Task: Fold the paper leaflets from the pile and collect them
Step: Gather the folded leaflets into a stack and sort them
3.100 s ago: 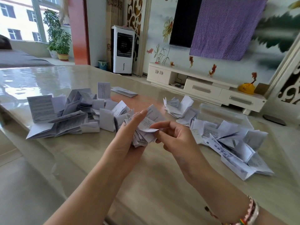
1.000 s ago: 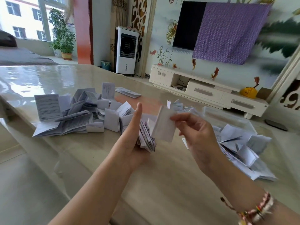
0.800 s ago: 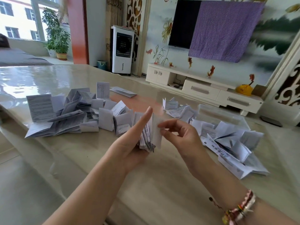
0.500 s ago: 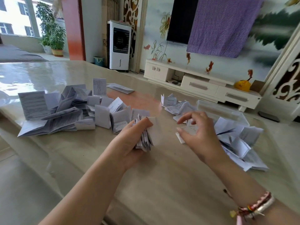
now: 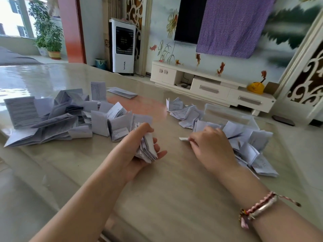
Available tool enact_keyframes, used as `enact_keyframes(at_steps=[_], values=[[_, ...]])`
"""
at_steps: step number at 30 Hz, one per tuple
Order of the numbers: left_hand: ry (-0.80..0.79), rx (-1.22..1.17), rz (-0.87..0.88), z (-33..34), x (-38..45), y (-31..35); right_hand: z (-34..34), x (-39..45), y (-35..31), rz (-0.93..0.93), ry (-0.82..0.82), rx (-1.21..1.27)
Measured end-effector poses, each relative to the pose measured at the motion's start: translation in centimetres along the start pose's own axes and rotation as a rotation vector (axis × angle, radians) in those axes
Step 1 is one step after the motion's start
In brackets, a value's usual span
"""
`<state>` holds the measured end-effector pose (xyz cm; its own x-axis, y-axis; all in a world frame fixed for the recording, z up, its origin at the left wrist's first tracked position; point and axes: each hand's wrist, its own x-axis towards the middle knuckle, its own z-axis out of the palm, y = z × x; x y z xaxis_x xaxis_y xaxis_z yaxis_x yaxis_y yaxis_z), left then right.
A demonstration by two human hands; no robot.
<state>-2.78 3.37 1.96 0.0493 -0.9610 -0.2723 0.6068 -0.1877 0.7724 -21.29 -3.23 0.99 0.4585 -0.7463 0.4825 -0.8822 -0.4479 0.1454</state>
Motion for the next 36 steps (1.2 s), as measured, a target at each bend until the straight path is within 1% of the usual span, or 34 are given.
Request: enact_keyframes(at_steps=[1,3,4,5,6,7,8,10,13,15,17,19,21,22,24,26,27,28,29,31,33,34,35,36], values=[[0.003,0.012,-0.014,0.0,0.0,0.0,-0.1,0.0,0.2,0.014,0.097,0.125],[-0.001,0.041,-0.036,-0.1,0.1,0.0,-1.1,-0.4,0.0,0.047,0.292,0.478],[-0.008,0.058,-0.048,-0.1,0.2,0.0,-1.7,-0.7,-0.6,0.059,0.356,0.662],[-0.016,0.064,-0.059,0.0,0.2,0.0,-2.3,-0.9,-1.3,0.075,0.373,0.855],[-0.021,0.052,-0.07,0.0,0.2,-0.1,-2.8,-1.1,-2.2,0.094,0.345,1.033],[-0.027,0.026,-0.079,0.2,0.2,-0.1,-3.0,-1.3,-3.0,0.099,0.302,1.163],[-0.043,-0.004,-0.084,0.3,0.1,-0.2,-3.1,-1.5,-3.7,0.077,0.267,1.223],[-0.088,-0.004,-0.073,0.5,-0.1,-0.2,-2.7,-1.7,-4.7,0.003,0.207,1.166],[-0.075,0.055,-0.04,0.7,-0.3,-0.2,-1.5,-1.7,-4.7,-0.07,0.179,0.892],[-0.078,0.024,-0.04,0.7,0.0,-0.3,-1.4,-1.7,-4.3,-0.071,0.149,0.734],[-0.067,-0.022,-0.032,0.6,0.2,-0.5,-1.9,-1.7,-3.9,-0.066,0.081,0.685],[-0.016,-0.037,-0.017,0.7,0.6,-0.7,-3.4,-1.5,-3.1,0.017,0.064,0.717],[0.016,-0.022,0.021,0.8,1.0,-0.9,-5.2,-1.0,-1.5,0.154,0.045,0.754],[0.018,-0.013,0.04,0.8,1.2,-1.0,-5.9,-0.9,-0.4,0.22,0.016,0.717],[0.014,0.015,0.055,1.2,1.5,-1.2,-7.0,-1.8,1.7,0.319,-0.122,0.504],[0.005,0.049,0.056,1.8,1.5,-1.5,-7.4,-3.6,2.8,0.387,-0.333,0.243],[-0.006,0.066,0.051,2.4,1.4,-1.9,-7.4,-4.8,3.2,0.412,-0.401,0.153],[-0.017,0.085,0.05,2.8,1.3,-2.0,-7.2,-5.6,3.2,0.434,-0.422,0.124],[-0.035,0.101,0.042,3.4,1.0,-2.4,-7.1,-6.3,3.4,0.465,-0.395,0.116],[-0.062,0.14,0.019,4.3,0.6,-3.0,-6.7,-7.1,3.7,0.491,-0.263,0.133],[-0.086,0.164,-0.006,5.3,0.2,-3.7,-6.7,-7.5,3.6,0.467,-0.029,0.282],[-0.098,0.171,-0.009,5.6,-0.1,-4.1,-7.0,-7.3,3.4,0.453,0.082,0.443],[-0.108,0.178,-0.005,5.9,-0.2,-4.6,-7.4,-7.1,3.0,0.462,0.158,0.665],[-0.117,0.191,0.013,6.1,-0.3,-5.0,-7.8,-6.7,2.6,0.491,0.171,0.916]])
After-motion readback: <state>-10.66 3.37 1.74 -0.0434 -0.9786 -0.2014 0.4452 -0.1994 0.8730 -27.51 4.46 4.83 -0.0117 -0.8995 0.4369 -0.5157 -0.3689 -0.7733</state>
